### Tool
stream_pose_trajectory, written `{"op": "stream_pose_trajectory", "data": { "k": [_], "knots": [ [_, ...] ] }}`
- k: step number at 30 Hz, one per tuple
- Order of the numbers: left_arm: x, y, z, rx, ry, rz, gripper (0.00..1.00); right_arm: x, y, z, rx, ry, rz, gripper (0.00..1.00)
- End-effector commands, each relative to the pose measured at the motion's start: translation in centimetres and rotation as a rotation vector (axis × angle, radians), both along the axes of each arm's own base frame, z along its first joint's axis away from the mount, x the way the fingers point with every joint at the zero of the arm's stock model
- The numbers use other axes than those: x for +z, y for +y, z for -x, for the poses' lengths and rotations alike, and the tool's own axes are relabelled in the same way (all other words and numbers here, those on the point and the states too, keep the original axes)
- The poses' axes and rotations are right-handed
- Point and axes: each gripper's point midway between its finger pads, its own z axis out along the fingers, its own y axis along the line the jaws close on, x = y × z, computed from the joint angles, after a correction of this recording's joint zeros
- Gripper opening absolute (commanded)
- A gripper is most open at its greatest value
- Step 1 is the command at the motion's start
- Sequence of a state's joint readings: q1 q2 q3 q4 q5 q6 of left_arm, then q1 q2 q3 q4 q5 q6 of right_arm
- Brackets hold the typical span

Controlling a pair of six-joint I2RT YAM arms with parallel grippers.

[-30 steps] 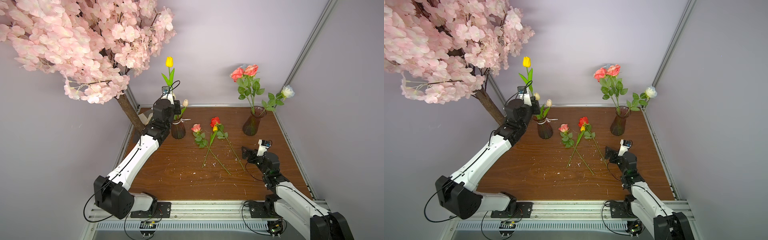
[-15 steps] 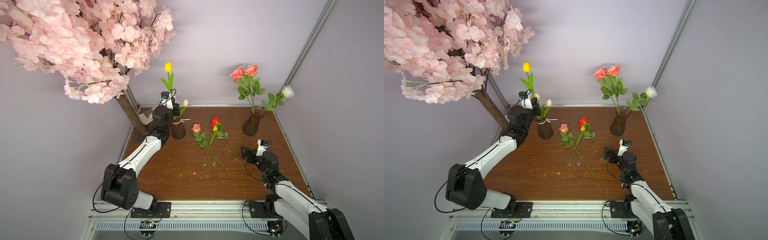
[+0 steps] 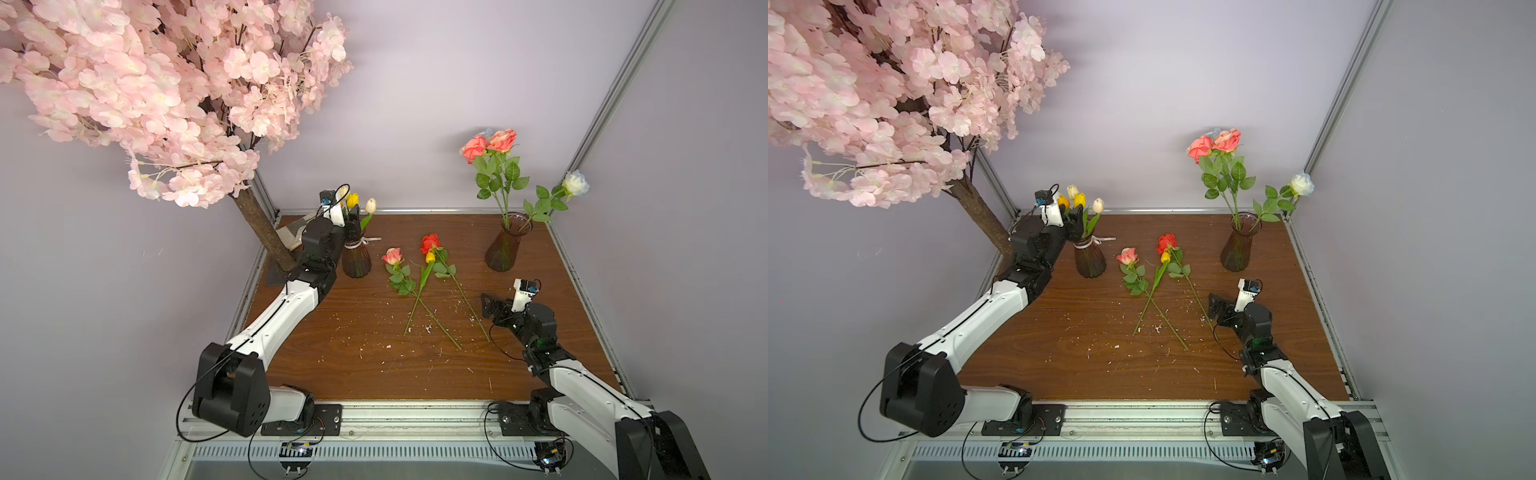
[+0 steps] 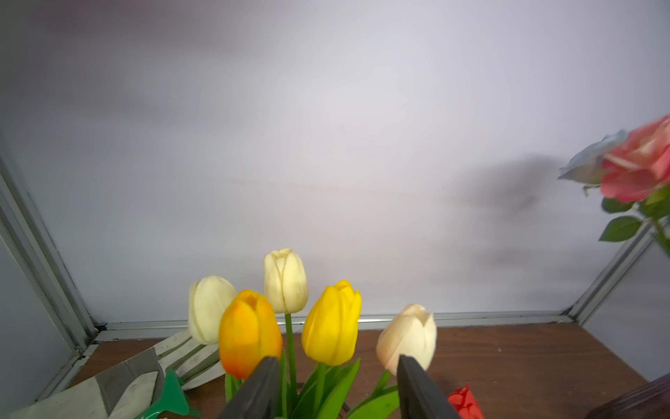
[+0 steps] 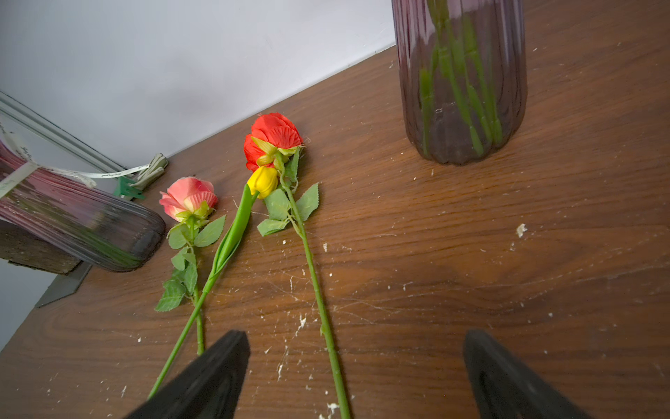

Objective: Arrange the flowers in different vases according to their variety
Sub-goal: Insert the flower into the vase, then pick up the flower at the center of the board.

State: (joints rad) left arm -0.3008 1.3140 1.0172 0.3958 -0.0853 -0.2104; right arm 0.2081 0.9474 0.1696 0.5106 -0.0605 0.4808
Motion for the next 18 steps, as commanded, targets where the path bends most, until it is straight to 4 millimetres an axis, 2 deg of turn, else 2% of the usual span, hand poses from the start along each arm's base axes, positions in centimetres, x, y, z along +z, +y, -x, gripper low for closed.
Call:
{"op": "stream_pose_trajectory", "data": {
  "k": [1,5,8,13,18],
  "knots": [
    [0.1,-1.1,2.4,-0.049,0.053,0.026,0.64,1.4,0.4,-0.5,0.012,-0.043,-0.023,1.00],
    [-0.5,-2.7,4.8,-0.118,0.106,0.044,0.81,1.4,0.4,-0.5,0.012,-0.043,-0.022,1.00],
    [-1.5,-3.9,6.4,-0.191,0.156,0.077,0.99,1.3,0.4,-0.5,0.010,-0.038,-0.020,1.00],
    [-3.8,-5.7,8.3,-0.272,0.256,0.099,0.99,0.8,0.4,-0.6,0.011,-0.018,-0.016,0.99],
    [-7.3,-9.2,9.9,-0.357,0.380,0.023,0.99,0.6,0.5,-0.7,0.012,-0.007,-0.012,0.99]
  ]
}}
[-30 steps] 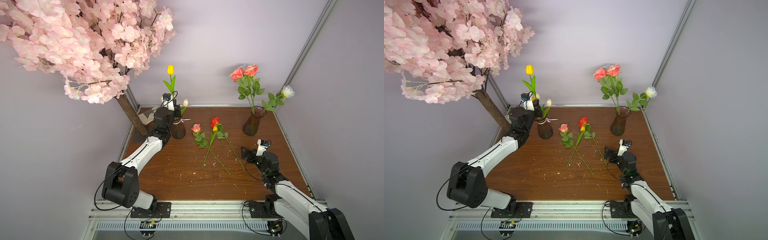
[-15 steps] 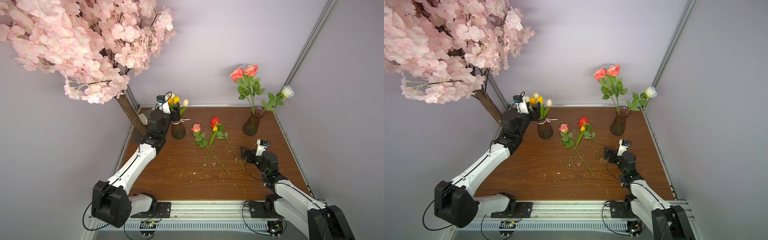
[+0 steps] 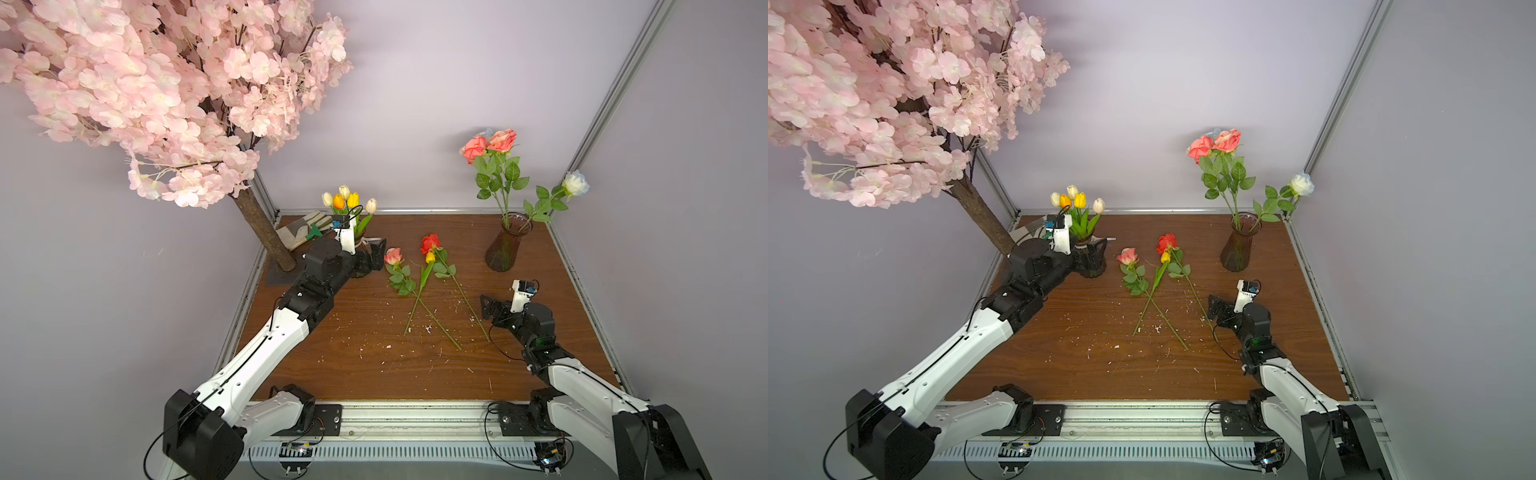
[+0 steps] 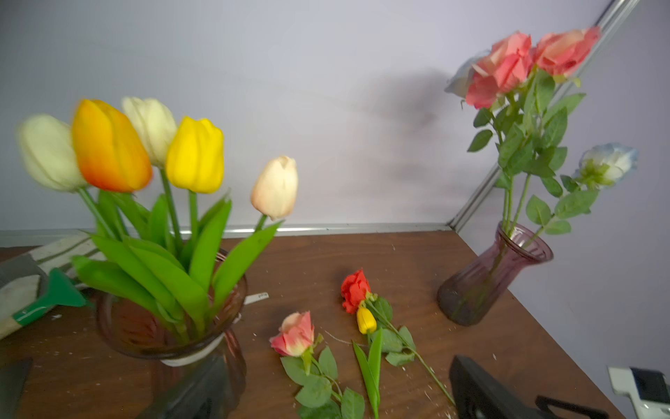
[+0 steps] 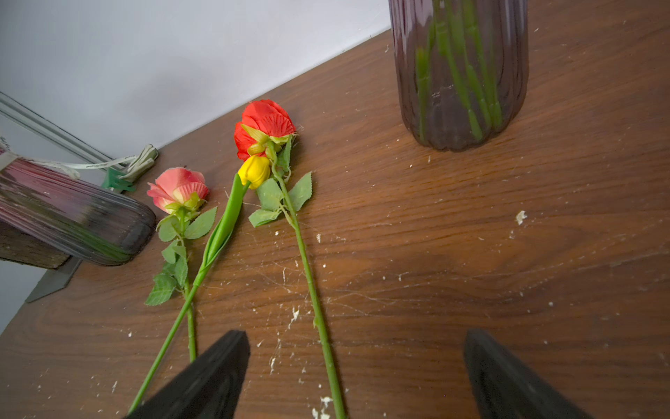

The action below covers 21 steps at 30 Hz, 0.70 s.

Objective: Arrange the flowers in different vases according to their variety
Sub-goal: Pick up the flower at the center of the board.

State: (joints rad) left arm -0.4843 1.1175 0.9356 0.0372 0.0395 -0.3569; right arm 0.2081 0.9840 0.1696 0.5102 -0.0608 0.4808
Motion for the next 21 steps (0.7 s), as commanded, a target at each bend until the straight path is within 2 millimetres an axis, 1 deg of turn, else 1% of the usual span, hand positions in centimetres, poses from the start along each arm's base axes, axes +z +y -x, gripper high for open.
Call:
{"op": "stream_pose_trajectory", "data": {
  "k": [1,2,3,7,11,16,17,19,21],
  "knots": [
    [-3.5,-2.8,1.6,-0.093,0.127,-0.059,0.99,1.5,0.4,-0.8,0.009,-0.041,-0.017,1.00],
    [-4.2,-3.4,1.8,-0.108,0.151,-0.074,0.99,1.5,0.4,-0.8,0.008,-0.039,-0.016,1.00],
    [-5.4,-4.1,2.0,-0.122,0.190,-0.096,0.99,1.5,0.4,-0.8,0.008,-0.038,-0.015,1.00],
    [-9.0,-6.9,2.6,-0.177,0.311,-0.175,0.90,1.3,0.3,-0.8,0.004,-0.035,-0.009,0.99],
    [-11.8,-9.7,2.8,-0.227,0.395,-0.245,0.76,1.2,0.3,-0.8,0.004,-0.031,-0.009,0.99],
    [-15.8,-12.6,2.7,-0.277,0.519,-0.341,0.54,1.2,0.3,-0.8,0.003,-0.031,-0.009,0.99],
    [-16.5,-13.0,2.7,-0.283,0.540,-0.358,0.50,1.3,0.3,-0.8,0.003,-0.032,-0.009,1.00],
    [-17.7,-13.8,2.6,-0.294,0.578,-0.393,0.46,1.3,0.3,-0.8,0.004,-0.034,-0.009,1.00],
    [-19.1,-14.1,2.3,-0.291,0.613,-0.426,0.41,1.4,0.4,-0.8,0.007,-0.034,-0.012,1.00]
  ]
}}
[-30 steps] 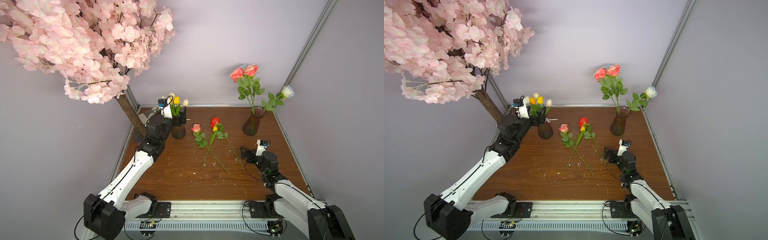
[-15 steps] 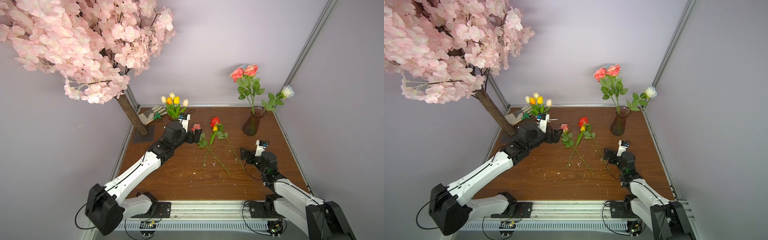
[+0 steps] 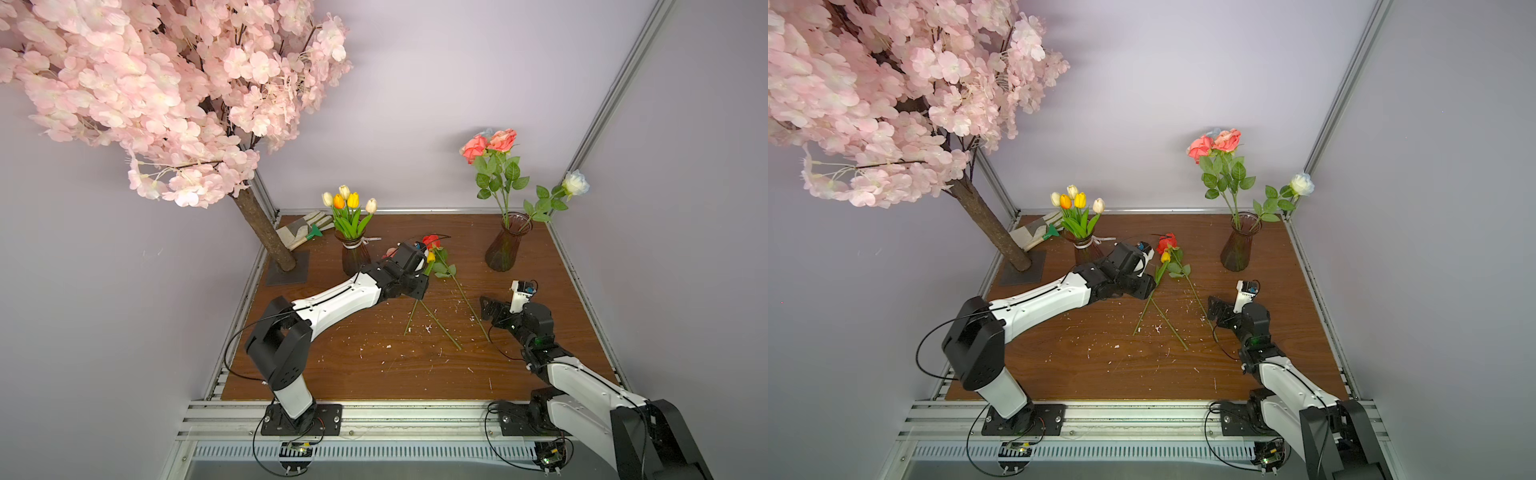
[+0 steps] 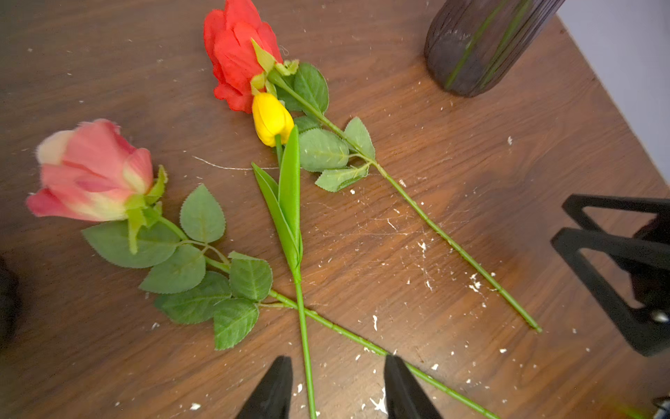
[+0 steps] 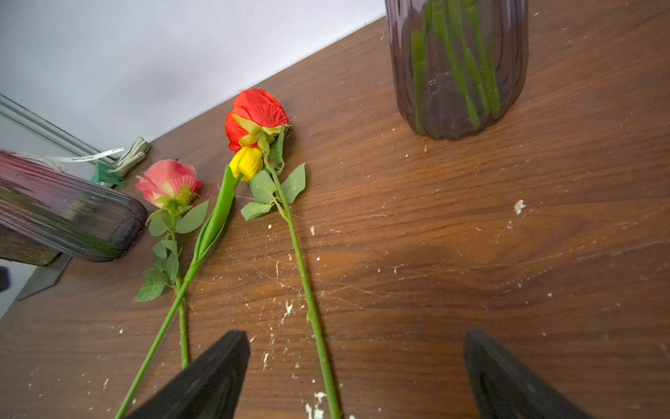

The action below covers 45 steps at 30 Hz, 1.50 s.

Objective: Arrange the flowers in different vases according to their variety
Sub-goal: Pick up the flower at the center of the board.

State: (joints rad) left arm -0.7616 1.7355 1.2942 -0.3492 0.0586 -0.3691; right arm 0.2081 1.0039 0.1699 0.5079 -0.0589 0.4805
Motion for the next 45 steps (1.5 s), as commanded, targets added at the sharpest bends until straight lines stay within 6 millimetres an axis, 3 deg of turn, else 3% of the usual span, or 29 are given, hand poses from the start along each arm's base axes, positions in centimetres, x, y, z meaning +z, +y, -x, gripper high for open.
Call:
{"op": "stream_pose_trajectory", "data": {
  "k": [1,9,15,24,32,45],
  "knots": [
    [-2.2,-0.2,0.8,-0.021,0.080,-0.089,0.39,2.1,0.5,-0.8,0.010,-0.057,-0.019,1.00],
    [-6.8,-0.8,0.0,-0.033,0.165,-0.189,0.28,2.3,0.6,-0.8,0.014,-0.063,-0.024,1.00],
    [-8.3,-1.8,-1.3,-0.035,0.173,-0.221,0.23,2.5,0.5,-0.8,0.015,-0.068,-0.023,1.00],
    [-9.3,-1.4,-2.3,-0.013,0.162,-0.279,0.27,2.4,0.6,-0.8,0.018,-0.065,-0.022,0.99],
    [-8.6,-0.9,-2.4,-0.004,0.137,-0.292,0.26,2.3,0.7,-0.8,0.022,-0.059,-0.025,1.00],
    [-11.5,-0.5,-2.3,-0.008,0.175,-0.342,0.25,2.4,0.7,-0.8,0.022,-0.061,-0.025,1.00]
  ]
}}
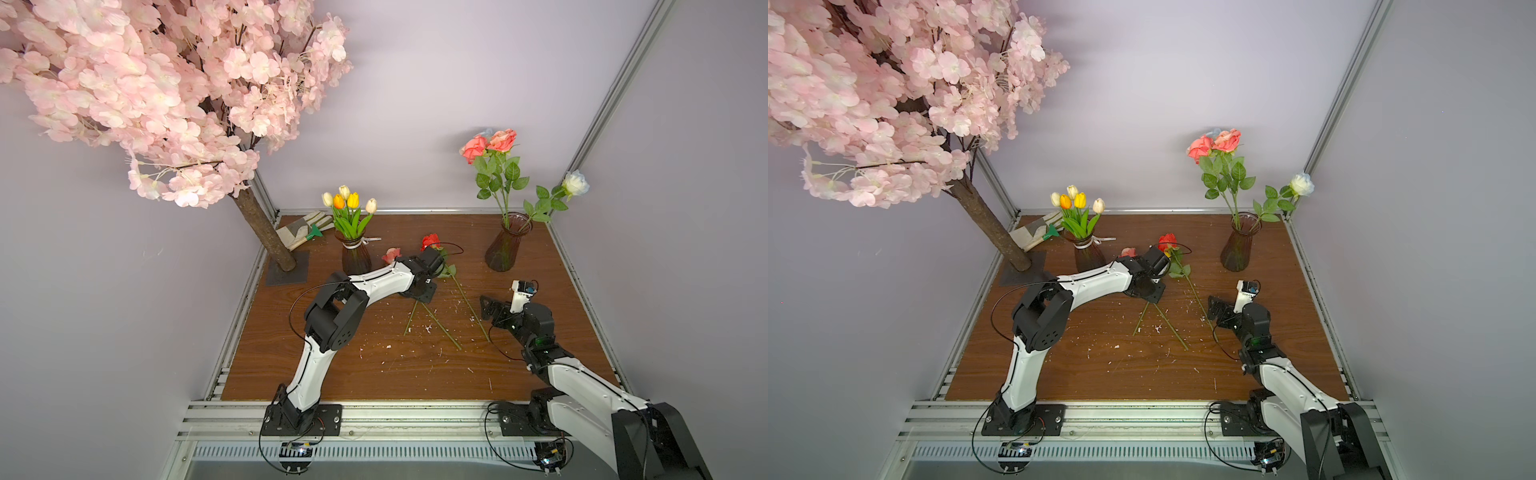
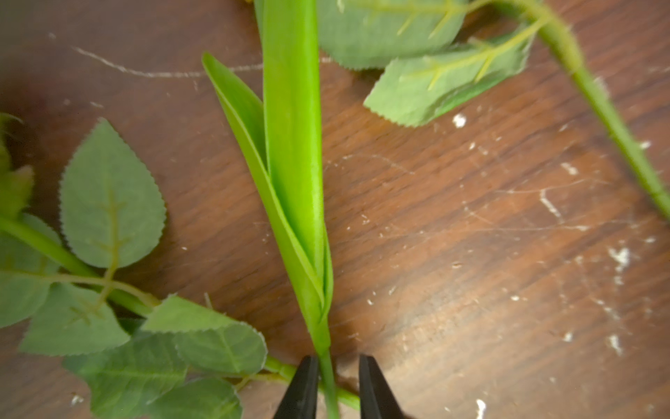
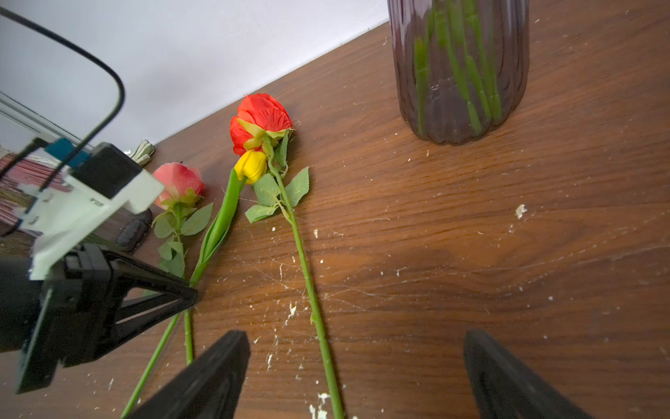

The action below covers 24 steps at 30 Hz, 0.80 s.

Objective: Arrange the flowers in different vases according to their variety
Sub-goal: Pick up the flower at the center of the board.

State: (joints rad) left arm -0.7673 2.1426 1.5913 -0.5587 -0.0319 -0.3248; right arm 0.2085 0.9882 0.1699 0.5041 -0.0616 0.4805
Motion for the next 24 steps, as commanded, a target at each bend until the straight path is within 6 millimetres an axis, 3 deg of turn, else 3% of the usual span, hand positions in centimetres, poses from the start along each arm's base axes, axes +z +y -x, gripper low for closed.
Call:
{"op": "stream_pose_trajectory", "data": {
  "k": [1,7,13,18,24],
  "knots": [
    [-1.1,0.3,0.4,-0.011,0.015,-0.050,0.24,2.0,0.6,-0.8,0.018,-0.050,-0.021,1.00],
    [-1.6,0.5,0.3,-0.007,0.020,-0.060,0.24,2.1,0.6,-0.8,0.018,-0.052,-0.020,1.00],
    [-0.5,0.4,0.1,-0.001,-0.002,-0.048,0.05,2.1,0.6,-0.8,0.020,-0.052,-0.022,1.00],
    [2.8,0.2,-0.5,0.015,-0.068,-0.012,0.00,2.1,0.6,-0.8,0.019,-0.053,-0.022,1.00],
    [8.6,0.4,-1.4,0.033,-0.212,0.069,0.00,2.1,0.6,-0.8,0.020,-0.053,-0.021,0.99]
  ]
}}
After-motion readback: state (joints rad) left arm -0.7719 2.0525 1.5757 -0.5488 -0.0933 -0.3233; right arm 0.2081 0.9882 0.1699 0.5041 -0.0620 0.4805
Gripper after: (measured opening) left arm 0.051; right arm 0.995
